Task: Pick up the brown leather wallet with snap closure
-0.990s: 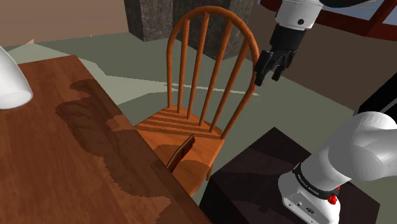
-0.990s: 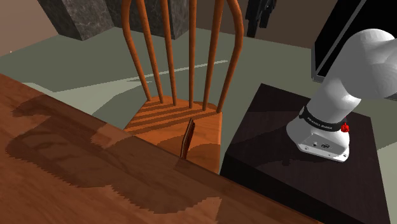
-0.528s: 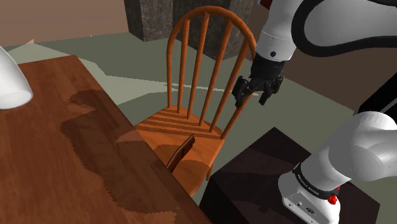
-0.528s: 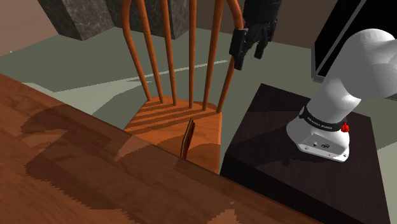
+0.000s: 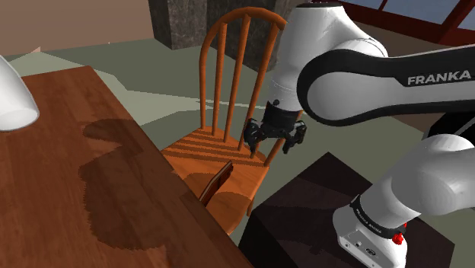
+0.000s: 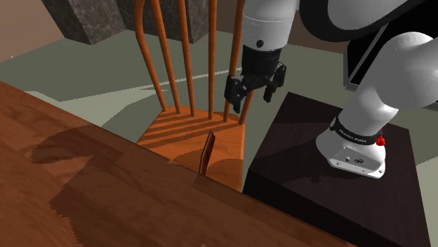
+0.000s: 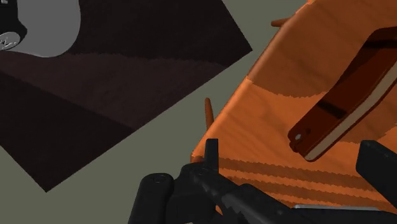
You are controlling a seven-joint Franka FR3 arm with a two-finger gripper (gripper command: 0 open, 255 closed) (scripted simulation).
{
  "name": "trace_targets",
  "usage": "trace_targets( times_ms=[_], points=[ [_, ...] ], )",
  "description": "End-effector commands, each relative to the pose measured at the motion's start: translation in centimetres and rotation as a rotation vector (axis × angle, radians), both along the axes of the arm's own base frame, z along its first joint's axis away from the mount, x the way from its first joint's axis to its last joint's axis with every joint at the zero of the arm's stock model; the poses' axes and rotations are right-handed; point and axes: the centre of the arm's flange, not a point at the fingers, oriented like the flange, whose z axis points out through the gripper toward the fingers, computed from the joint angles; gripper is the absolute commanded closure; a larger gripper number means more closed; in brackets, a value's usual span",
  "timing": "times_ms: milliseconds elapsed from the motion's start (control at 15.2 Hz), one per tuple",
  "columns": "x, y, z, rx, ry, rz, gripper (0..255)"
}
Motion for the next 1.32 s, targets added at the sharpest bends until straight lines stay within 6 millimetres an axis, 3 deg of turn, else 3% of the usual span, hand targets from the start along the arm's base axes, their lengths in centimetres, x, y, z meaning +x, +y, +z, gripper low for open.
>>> trace_targets(
  times_ms=[0,462,924,1254],
  points=[
    [0.4,1.9,-1.7,-0.007,-0.004,-0.075,0],
    [3.6,8.3,-8.0,-0.035,-0.015,-0.313,0],
    [8.2,13.5,-14.4,-0.063,-0.025,-0.551,0],
    [8.3,13.6,-16.7,-0.064,-0.026,-0.556,0]
  ],
)
